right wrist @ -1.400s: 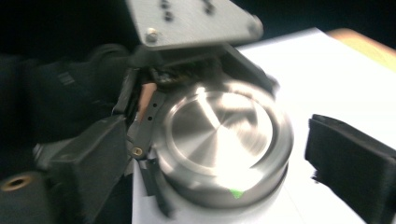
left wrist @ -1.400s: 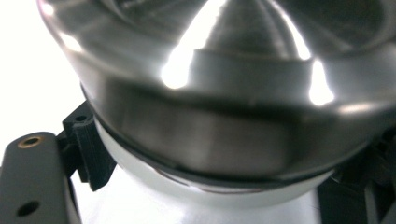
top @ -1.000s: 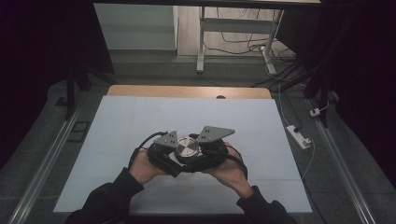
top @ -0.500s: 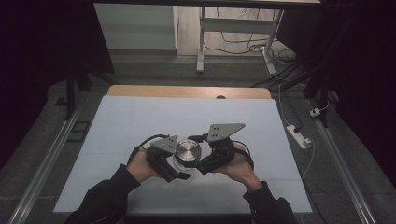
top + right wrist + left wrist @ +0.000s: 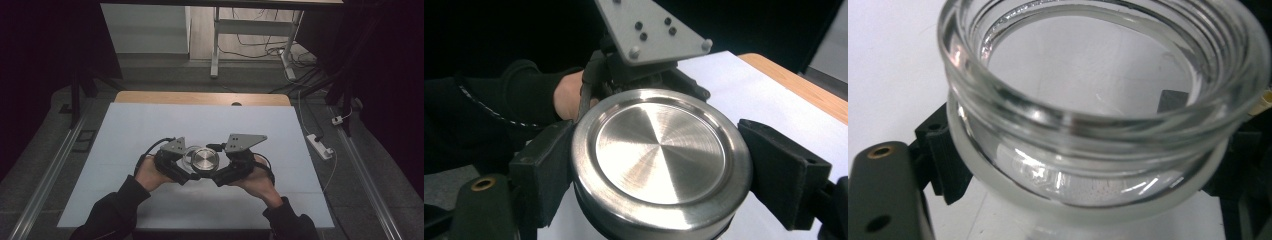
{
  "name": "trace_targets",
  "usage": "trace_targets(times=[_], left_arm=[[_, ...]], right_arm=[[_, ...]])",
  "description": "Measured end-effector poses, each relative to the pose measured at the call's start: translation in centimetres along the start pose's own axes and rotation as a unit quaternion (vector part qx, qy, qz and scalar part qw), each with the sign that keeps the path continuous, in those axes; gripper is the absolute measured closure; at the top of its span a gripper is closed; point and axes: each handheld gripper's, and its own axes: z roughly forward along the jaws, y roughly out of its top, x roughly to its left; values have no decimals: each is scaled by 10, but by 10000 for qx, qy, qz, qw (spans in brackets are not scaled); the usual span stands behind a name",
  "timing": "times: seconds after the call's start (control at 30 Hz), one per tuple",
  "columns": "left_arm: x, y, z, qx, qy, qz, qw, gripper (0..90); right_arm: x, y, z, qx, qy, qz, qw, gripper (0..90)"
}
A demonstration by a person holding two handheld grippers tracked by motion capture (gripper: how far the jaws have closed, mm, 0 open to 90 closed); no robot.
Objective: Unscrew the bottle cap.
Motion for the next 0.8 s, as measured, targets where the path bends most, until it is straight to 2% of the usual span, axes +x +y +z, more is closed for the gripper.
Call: trace_targets(times=[0.37, 0.8], left_arm=[[11, -1, 0, -24, 332, -185, 9993, 149], [17, 1, -2, -113, 515, -239, 9983, 149]], right_arm=[[10, -9, -4, 81, -125, 37, 9999, 181], [18, -21, -2, 98, -120, 35, 9999, 181]])
